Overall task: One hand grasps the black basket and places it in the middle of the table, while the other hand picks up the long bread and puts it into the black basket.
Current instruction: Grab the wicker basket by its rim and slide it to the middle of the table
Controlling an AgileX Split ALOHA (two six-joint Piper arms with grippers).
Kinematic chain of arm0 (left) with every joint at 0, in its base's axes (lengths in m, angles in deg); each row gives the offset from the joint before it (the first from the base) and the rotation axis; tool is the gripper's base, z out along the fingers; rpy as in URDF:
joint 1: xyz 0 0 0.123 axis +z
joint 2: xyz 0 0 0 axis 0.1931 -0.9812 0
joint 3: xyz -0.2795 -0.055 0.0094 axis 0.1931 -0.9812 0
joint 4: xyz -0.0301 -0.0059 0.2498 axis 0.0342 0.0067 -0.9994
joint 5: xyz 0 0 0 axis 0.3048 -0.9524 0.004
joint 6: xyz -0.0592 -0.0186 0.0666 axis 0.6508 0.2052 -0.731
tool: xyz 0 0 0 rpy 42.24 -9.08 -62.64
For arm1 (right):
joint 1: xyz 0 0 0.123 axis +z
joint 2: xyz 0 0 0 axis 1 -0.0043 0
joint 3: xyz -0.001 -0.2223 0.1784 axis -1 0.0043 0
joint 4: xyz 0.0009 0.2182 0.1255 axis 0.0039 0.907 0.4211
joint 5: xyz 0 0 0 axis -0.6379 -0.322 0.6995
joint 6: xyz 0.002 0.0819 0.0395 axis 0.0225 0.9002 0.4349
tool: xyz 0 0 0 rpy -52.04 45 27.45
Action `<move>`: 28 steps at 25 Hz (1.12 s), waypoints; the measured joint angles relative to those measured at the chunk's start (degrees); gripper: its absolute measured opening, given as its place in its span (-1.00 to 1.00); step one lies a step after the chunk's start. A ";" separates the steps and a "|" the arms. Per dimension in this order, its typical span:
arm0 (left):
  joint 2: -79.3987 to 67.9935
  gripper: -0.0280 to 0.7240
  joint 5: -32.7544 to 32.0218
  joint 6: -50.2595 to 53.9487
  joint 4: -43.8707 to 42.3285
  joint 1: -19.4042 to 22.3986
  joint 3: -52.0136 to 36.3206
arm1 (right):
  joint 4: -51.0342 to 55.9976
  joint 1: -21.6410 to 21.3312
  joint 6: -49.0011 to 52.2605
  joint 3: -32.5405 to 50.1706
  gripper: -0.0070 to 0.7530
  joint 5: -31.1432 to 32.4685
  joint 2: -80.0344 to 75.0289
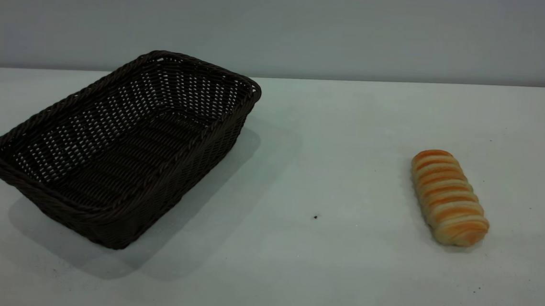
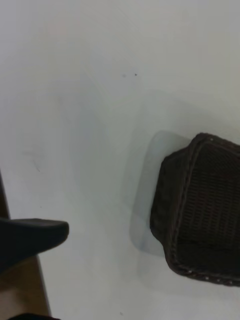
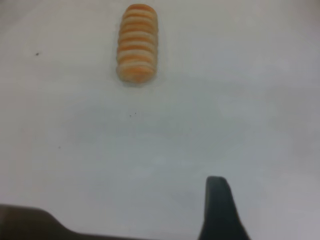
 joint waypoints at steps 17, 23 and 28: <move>-29.10 0.23 30.11 14.59 -2.40 -1.20 1.04 | -5.13 0.00 5.05 -6.37 0.24 -12.96 -18.30; -50.67 0.23 42.26 19.24 -2.40 -1.20 1.04 | -3.89 0.86 8.54 -11.45 0.24 -13.72 -32.22; -64.62 0.23 45.20 29.26 -2.40 -1.20 3.25 | -1.99 4.58 8.60 -11.95 0.24 -13.50 -35.98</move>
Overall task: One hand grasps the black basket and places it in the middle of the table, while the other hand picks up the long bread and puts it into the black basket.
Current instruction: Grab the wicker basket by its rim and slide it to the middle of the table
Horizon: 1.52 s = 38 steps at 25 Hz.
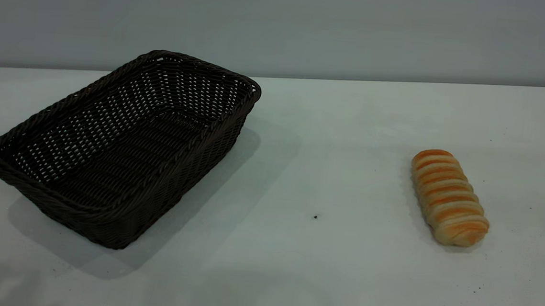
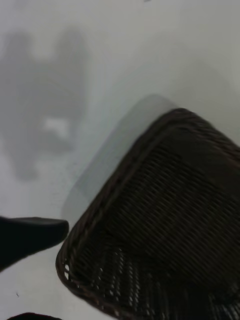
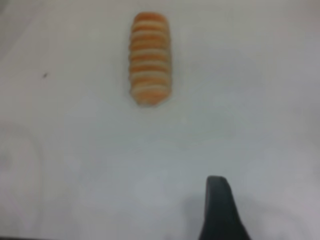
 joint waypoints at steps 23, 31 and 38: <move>-32.30 0.23 -14.21 22.57 4.00 1.46 16.52 | 1.38 9.64 0.39 0.00 0.24 3.63 -0.08; -38.25 0.23 -11.21 24.08 4.35 1.46 21.03 | 1.68 9.64 0.39 0.00 0.24 4.05 2.20; -41.83 0.23 -10.03 24.69 5.46 1.46 22.90 | 1.99 9.64 0.39 0.00 0.24 4.06 3.13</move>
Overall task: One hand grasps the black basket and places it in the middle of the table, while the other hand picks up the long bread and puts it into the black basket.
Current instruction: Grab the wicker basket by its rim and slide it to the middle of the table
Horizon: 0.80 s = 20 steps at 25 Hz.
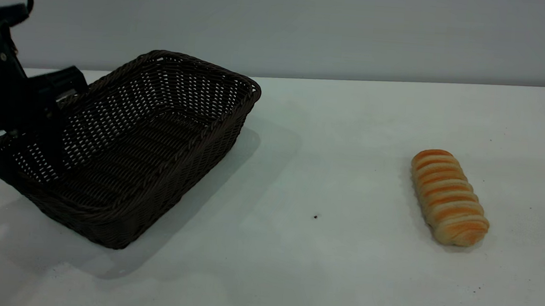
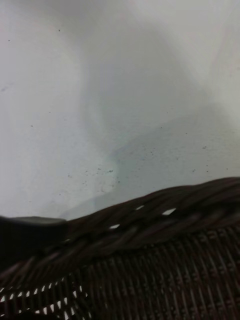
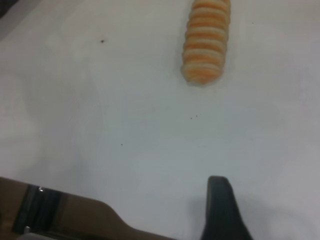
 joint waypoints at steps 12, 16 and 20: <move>-5.75 0.23 5.38 0.37 1.47 0.05 0.17 | 0.00 0.00 0.00 0.00 0.24 0.00 0.00; -8.34 0.23 9.35 0.37 1.82 0.05 0.17 | -0.31 0.00 0.00 0.00 0.24 0.00 0.00; -9.59 0.22 13.76 0.37 1.87 0.05 0.17 | -0.36 0.00 0.00 0.00 0.24 0.00 0.00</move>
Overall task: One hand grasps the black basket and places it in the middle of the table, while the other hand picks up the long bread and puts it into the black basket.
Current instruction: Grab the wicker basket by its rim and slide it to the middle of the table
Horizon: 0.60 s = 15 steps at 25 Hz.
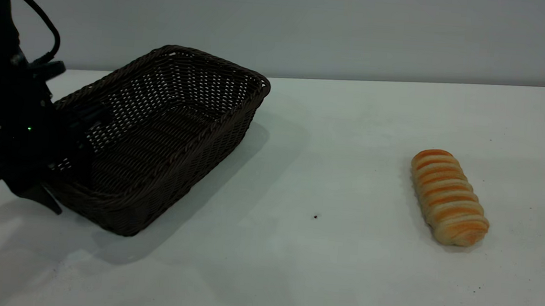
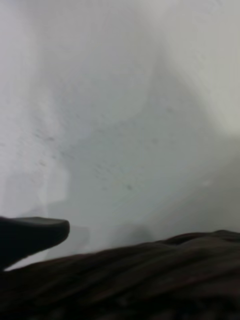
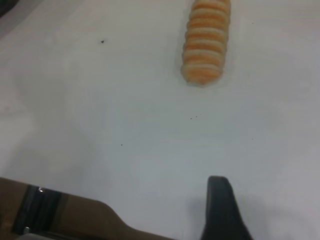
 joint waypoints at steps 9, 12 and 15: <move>-0.43 -0.56 4.01 1.89 0.50 0.27 0.33 | -0.05 0.00 0.00 0.00 0.24 0.00 0.00; -0.06 -0.56 4.06 1.68 0.63 0.27 0.33 | -0.05 0.00 0.00 0.00 0.24 0.00 0.00; 1.56 -0.56 3.98 -0.49 0.45 0.27 0.72 | -0.05 0.00 0.00 0.00 0.24 0.00 0.00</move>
